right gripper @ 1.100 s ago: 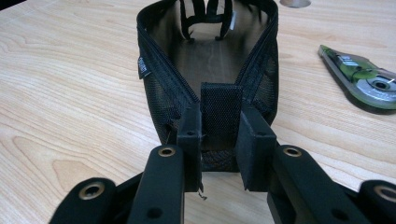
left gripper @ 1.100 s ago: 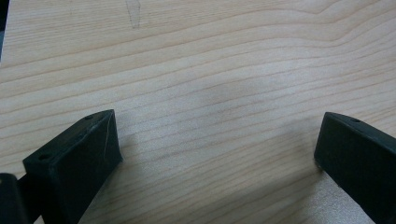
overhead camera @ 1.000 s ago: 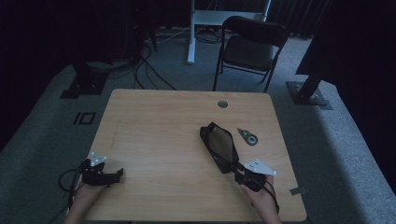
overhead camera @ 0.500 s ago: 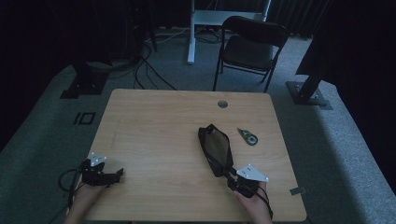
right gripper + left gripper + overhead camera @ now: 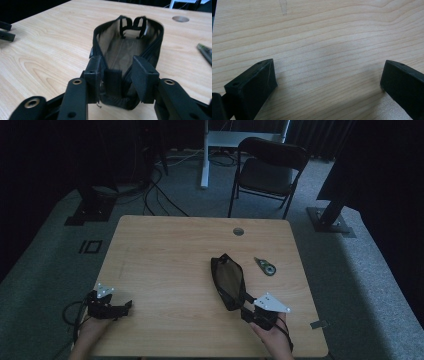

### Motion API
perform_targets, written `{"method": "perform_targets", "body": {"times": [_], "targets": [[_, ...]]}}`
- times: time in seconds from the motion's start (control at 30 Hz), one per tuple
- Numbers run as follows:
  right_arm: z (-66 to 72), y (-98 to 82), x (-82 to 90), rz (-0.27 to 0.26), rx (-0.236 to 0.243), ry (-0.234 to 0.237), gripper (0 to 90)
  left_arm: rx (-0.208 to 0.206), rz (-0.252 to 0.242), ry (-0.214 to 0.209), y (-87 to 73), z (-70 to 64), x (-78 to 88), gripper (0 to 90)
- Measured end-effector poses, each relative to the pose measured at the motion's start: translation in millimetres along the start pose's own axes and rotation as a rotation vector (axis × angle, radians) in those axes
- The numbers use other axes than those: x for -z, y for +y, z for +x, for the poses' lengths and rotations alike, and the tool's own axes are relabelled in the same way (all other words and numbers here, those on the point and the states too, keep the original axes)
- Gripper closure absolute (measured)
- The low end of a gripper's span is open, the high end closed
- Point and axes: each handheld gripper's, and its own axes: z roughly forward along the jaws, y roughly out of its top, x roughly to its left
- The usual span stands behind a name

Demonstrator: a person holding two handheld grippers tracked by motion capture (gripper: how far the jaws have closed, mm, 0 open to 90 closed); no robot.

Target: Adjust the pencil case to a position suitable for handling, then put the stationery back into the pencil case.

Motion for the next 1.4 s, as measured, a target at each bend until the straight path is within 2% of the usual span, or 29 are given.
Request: {"method": "perform_targets", "body": {"times": [0.17, 0.43, 0.6, 0.67, 0.77, 0.8, 0.87, 0.93, 0.97, 1.0, 1.03, 1.13, 1.27, 1.4], "targets": [[-6.3, 7.7, 1.1, -0.013, 0.015, 0.000, 51.6, 0.000, 0.000, 0.000, 0.0, 0.0, 0.0, 0.4], [-17.8, 15.6, 1.5, -0.032, -0.003, 0.000, 47.1, 0.000, 0.001, 0.000, 0.0, 0.0, 0.0, 0.4], [-32.7, 25.8, 4.5, -0.059, -0.013, 0.007, 36.1, 0.000, 0.001, 0.000, 0.0, 0.0, 0.0, 0.4], [-37.9, 29.1, 4.5, -0.062, 0.009, -0.004, 33.0, 0.000, 0.000, 0.000, 0.0, 0.0, 0.0, 0.4], [-44.8, 32.8, 3.9, -0.067, -0.007, 0.000, 30.4, 0.000, 0.000, 0.000, 0.0, 0.0, 0.0, 0.4], [-50.8, 35.0, 3.4, -0.087, -0.032, 0.000, 26.7, 0.000, 0.001, 0.000, 0.0, 0.1, 0.1, 0.4], [-55.2, 36.4, 2.9, -0.093, -0.025, -0.021, 18.5, 0.000, 0.000, 0.000, 0.0, 0.0, 0.0, 0.4], [-60.6, 37.4, 1.9, -0.103, -0.027, -0.032, 17.5, 0.000, 0.001, 0.000, 0.0, 0.0, 0.0, 0.4], [-63.5, 37.3, 1.1, -0.093, -0.017, -0.031, 14.0, 0.000, 0.000, 0.000, 0.0, 0.0, 0.0, 0.4], [-63.5, 37.3, 1.1, -0.093, -0.017, -0.031, 14.0, 0.000, 0.000, 0.000, 0.0, 0.0, 0.0, 0.4], [-69.6, 37.1, -1.1, -0.074, 0.007, -0.039, 13.7, 0.003, -0.002, -0.001, 0.0, -0.2, -0.1, 0.4], [-75.4, 36.8, -2.7, -0.071, -0.006, -0.042, 13.8, 0.003, -0.002, 0.000, 0.0, -0.2, -0.1, 0.4], [-90.3, 36.1, -4.8, -0.070, -0.010, -0.053, 14.4, 0.003, -0.001, 0.000, 0.0, -0.2, 0.0, 0.4], [-105.6, 35.2, -8.4, -0.072, -0.038, -0.067, 14.4, 0.003, 0.000, -0.001, 0.1, -0.2, 0.0, 0.4]]}}
